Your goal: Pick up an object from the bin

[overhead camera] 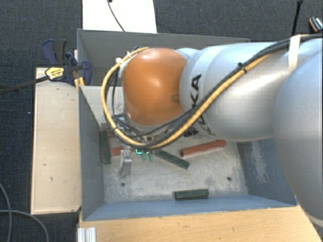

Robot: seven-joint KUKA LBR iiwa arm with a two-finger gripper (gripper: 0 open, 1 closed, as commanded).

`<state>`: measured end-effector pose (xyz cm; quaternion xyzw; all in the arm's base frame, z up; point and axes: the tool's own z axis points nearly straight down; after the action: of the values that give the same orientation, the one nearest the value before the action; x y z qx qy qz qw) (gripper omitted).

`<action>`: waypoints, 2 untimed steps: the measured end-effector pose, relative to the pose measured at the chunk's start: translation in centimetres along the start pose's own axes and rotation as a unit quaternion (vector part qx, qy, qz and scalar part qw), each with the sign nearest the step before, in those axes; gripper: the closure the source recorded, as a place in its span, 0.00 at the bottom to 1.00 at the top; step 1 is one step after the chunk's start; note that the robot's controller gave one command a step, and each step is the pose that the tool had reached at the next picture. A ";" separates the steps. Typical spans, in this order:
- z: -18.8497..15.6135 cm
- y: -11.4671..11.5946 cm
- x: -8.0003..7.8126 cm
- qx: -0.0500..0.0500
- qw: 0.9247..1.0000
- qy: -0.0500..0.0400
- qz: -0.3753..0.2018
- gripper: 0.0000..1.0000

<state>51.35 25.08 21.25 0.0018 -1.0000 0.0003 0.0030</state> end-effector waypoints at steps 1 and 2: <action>14.5 -3.6 -5.4 0.001 0.999 0.000 -0.049 0.00; 14.0 -3.3 -5.5 -0.001 0.999 -0.004 -0.047 1.00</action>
Offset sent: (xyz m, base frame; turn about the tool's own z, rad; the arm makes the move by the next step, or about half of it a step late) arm 0.0537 -0.0333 -0.1412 -0.1012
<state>56.81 21.76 7.24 0.0486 -0.9988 -0.0006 -0.0006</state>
